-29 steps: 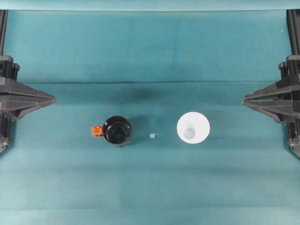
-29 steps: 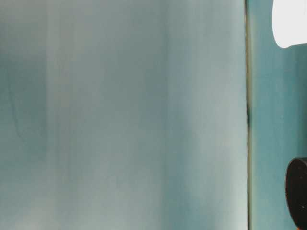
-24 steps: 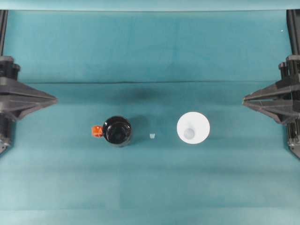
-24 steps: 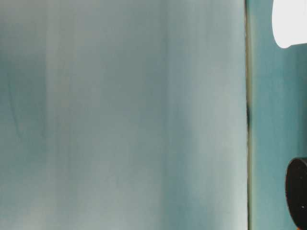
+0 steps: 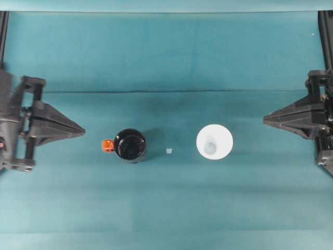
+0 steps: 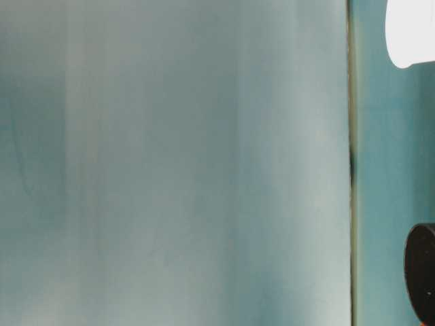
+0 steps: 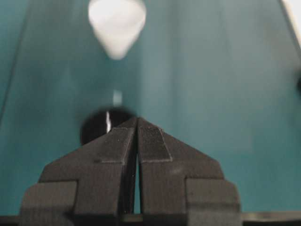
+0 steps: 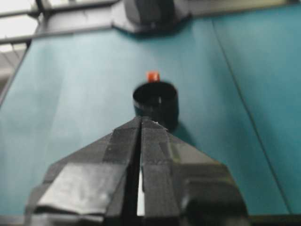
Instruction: Put the paper cup into the moved red handle cup holder.
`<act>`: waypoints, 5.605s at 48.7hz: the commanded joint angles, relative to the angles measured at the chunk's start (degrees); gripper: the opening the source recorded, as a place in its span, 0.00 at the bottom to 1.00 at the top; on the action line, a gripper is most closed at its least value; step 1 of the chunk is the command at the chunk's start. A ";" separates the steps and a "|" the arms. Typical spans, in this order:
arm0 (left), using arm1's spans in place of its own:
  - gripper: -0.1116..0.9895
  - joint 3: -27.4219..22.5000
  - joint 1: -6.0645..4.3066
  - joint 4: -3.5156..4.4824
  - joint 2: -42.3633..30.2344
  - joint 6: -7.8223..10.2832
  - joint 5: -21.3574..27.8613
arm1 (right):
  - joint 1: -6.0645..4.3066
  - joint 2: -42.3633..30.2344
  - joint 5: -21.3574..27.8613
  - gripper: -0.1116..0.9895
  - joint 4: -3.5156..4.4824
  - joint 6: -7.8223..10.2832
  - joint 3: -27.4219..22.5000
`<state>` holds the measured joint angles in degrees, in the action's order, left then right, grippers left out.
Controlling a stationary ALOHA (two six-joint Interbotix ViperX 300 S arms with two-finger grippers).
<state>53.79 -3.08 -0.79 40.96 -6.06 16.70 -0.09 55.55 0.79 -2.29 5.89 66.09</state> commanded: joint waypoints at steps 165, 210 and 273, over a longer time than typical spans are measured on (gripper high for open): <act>0.34 -11.43 2.99 -0.44 -37.18 2.55 8.88 | -1.76 -0.18 9.23 0.01 -0.09 0.44 -1.49; 0.34 -32.87 3.87 -0.44 -36.83 8.35 25.93 | -2.46 -0.18 9.23 0.01 -0.09 0.44 -1.49; 0.34 -31.82 4.57 -0.44 -51.86 8.53 14.77 | -2.55 -0.18 9.23 0.01 -0.09 0.53 -1.41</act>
<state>22.32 1.41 -1.14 -11.25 2.55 32.52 -2.46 55.63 10.37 -2.37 5.89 65.83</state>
